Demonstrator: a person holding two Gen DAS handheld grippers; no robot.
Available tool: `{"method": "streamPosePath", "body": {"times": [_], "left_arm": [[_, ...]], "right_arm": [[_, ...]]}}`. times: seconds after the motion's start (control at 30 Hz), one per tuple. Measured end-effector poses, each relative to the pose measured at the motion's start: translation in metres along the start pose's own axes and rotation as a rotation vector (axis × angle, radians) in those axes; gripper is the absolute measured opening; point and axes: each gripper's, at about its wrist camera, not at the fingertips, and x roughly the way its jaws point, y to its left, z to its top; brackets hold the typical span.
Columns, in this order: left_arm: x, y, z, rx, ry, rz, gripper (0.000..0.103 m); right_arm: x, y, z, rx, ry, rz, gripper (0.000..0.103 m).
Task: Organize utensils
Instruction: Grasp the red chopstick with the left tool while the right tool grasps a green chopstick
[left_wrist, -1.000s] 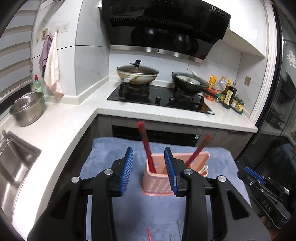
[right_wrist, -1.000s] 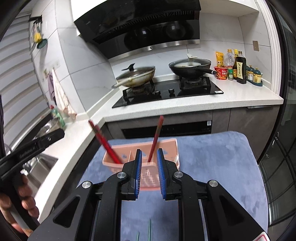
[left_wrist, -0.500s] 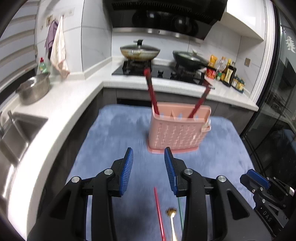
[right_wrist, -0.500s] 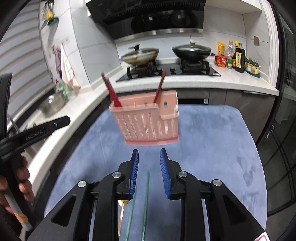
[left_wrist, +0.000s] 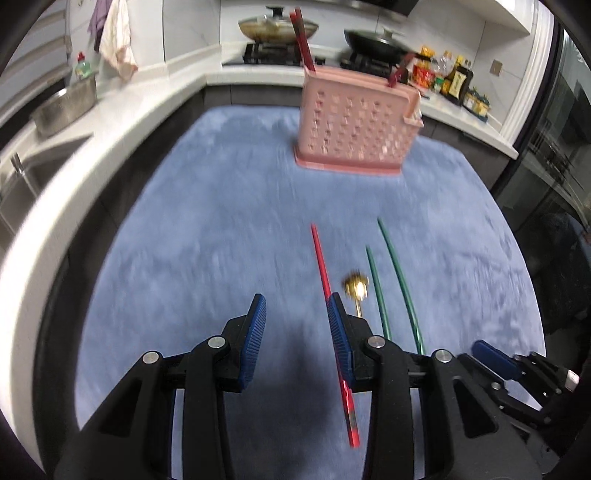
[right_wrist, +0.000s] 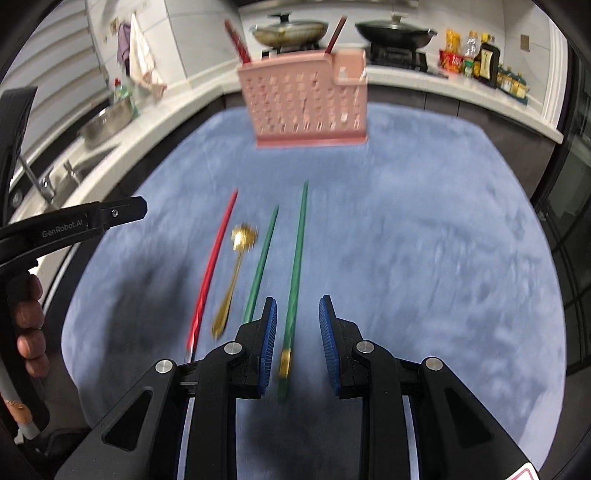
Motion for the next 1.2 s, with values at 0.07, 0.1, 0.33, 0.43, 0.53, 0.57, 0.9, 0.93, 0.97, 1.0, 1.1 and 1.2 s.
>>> {"method": "streamPosePath", "body": {"times": [0.07,0.1,0.33,0.43,0.53,0.57,0.9,0.93,0.97,1.0,1.1,1.2], "left_arm": [[0.002,-0.002,-0.012,0.012,0.015,0.005,0.033],[0.002,-0.003,-0.017,0.013,0.023,0.005,0.033],[0.008,-0.002,-0.041,0.016,0.069,-0.003,0.033],[0.011,-0.004,-0.047,0.024,0.085,-0.004,0.033],[0.013,-0.006,-0.053,0.028,0.102,-0.012,0.033],[0.014,-0.008,-0.056,0.035,0.110,-0.018,0.034],[0.018,-0.021,-0.069,0.080,0.144,-0.055,0.047],[0.019,-0.022,-0.070,0.083,0.149,-0.058,0.048],[0.020,-0.023,-0.070,0.085,0.154,-0.062,0.049],[0.021,-0.024,-0.071,0.087,0.159,-0.065,0.049],[0.024,-0.026,-0.073,0.093,0.176,-0.075,0.049],[0.028,-0.027,-0.076,0.092,0.193,-0.082,0.049]], "right_arm": [[0.004,0.002,-0.009,-0.005,0.016,-0.001,0.024],[0.006,0.003,-0.013,-0.008,0.024,-0.003,0.024],[0.014,0.002,-0.027,0.005,0.056,0.009,0.024],[0.017,0.005,-0.030,0.000,0.063,0.010,0.024],[0.020,0.005,-0.031,0.004,0.065,0.010,0.024],[0.022,0.005,-0.031,0.005,0.067,0.012,0.024],[0.032,0.001,-0.033,0.004,0.086,-0.007,0.016],[0.032,0.001,-0.033,0.004,0.085,-0.009,0.014],[0.032,0.000,-0.034,0.006,0.085,-0.010,0.012],[0.032,-0.001,-0.034,0.006,0.085,-0.011,0.010],[0.030,-0.002,-0.036,0.009,0.086,-0.013,0.007],[0.028,-0.003,-0.038,0.015,0.087,-0.012,0.007]]}}
